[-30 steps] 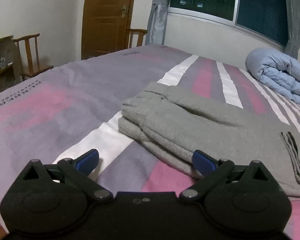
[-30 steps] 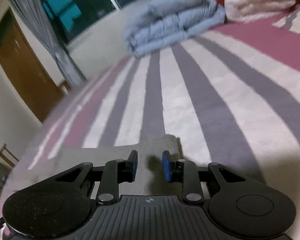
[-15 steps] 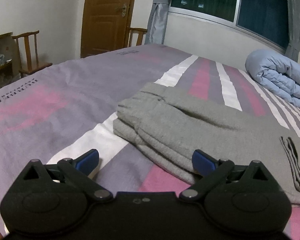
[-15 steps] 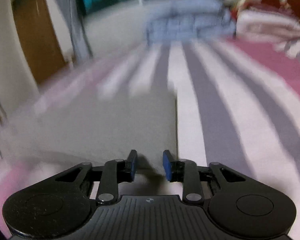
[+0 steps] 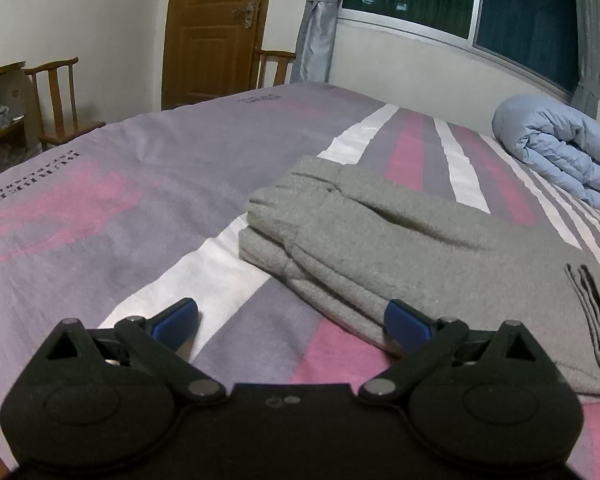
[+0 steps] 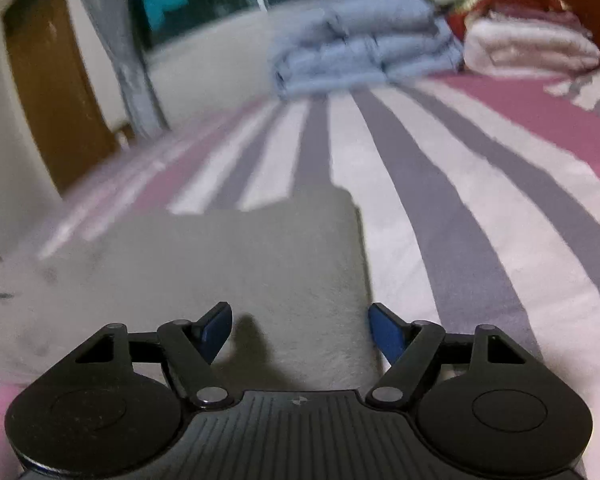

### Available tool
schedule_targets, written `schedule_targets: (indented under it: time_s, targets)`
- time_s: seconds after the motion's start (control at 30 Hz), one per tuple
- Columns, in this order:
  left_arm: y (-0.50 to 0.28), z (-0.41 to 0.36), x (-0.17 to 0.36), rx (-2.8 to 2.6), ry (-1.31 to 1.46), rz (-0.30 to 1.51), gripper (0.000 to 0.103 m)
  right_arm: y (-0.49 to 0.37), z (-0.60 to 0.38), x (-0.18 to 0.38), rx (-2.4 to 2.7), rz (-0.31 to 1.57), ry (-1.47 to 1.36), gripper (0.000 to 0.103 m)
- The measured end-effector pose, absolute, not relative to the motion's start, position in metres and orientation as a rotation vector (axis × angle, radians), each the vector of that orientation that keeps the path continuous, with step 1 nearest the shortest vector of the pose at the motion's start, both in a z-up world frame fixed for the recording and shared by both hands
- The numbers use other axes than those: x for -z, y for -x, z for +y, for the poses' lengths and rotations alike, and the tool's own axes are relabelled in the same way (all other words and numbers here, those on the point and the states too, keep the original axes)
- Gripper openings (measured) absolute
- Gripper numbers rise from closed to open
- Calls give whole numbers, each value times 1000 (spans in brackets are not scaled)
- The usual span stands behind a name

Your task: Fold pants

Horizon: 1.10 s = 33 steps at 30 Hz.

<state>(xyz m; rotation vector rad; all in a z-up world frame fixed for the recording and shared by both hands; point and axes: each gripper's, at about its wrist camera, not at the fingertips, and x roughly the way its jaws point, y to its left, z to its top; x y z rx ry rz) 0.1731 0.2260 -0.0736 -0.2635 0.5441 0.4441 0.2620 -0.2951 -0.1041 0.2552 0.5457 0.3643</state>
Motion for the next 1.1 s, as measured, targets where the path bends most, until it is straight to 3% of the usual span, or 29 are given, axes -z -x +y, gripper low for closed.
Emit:
schedule_targets:
  time_s: [0.1, 0.13, 0.2, 0.5, 0.63, 0.93, 0.97, 1.0, 1.1]
  targets:
    - [-172, 228, 76, -427, 286, 537, 94, -249, -308, 95, -399, 500, -318, 79]
    - [-172, 228, 76, -421, 294, 536, 94, -244, -311, 91, -391, 479, -328, 90]
    - [-173, 229, 78, -408, 310, 537, 94, -228, -317, 83, -350, 427, -329, 98]
    - [-181, 292, 99, -188, 857, 430, 91, -211, -315, 81, -318, 427, -351, 98]
    - [-198, 313, 111, -114, 978, 388, 91, -205, -318, 84, -310, 423, -344, 98]
    - [-239, 318, 128, -78, 929, 310, 88, -215, -324, 91, -281, 431, -389, 98]
    - [-238, 316, 128, -97, 923, 309, 42, -216, -326, 92, -276, 435, -400, 98]
    - [-234, 319, 132, -146, 946, 331, 27, -217, -329, 93, -271, 435, -418, 98]
    - [-220, 315, 130, -151, 961, 299, 27, -217, -343, 94, -249, 432, -485, 98]
